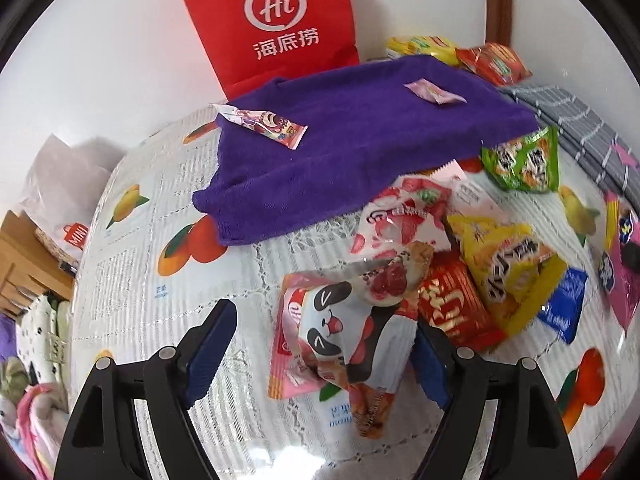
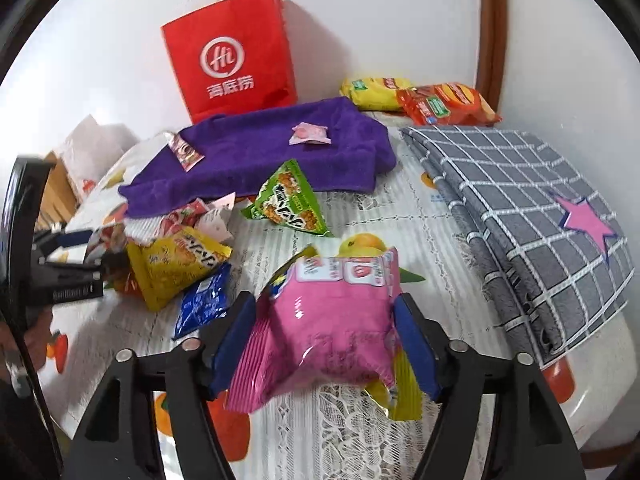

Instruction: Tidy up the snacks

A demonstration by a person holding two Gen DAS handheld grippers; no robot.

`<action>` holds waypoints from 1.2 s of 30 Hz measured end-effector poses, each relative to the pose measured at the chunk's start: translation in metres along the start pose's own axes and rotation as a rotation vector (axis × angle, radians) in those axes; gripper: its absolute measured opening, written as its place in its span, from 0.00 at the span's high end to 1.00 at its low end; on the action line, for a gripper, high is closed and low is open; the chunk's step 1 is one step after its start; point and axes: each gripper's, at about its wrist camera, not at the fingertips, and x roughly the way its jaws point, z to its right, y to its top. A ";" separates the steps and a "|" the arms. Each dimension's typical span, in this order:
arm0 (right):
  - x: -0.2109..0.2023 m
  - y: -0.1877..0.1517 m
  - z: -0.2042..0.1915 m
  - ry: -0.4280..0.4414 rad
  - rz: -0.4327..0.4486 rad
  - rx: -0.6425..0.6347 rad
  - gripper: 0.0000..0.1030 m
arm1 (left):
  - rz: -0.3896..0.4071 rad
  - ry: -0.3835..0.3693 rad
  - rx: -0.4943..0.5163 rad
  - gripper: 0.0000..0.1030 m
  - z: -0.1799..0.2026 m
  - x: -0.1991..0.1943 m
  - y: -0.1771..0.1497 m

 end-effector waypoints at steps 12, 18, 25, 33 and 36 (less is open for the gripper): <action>0.011 -0.003 0.008 0.003 -0.058 0.045 0.37 | 0.007 -0.100 -0.080 0.60 -0.017 -0.010 0.003; 0.006 0.001 0.010 0.014 -0.055 0.078 0.41 | 0.035 -0.124 -0.118 0.60 -0.031 -0.020 0.002; -0.010 0.019 0.008 0.052 0.004 0.082 0.41 | 0.063 -0.161 -0.165 0.60 -0.043 -0.027 0.004; -0.019 0.072 0.004 0.061 0.107 0.076 0.41 | 0.091 -0.246 -0.247 0.60 -0.057 -0.035 0.020; -0.018 0.095 0.001 0.064 0.135 0.079 0.41 | 0.108 -0.264 -0.267 0.60 -0.060 -0.037 0.028</action>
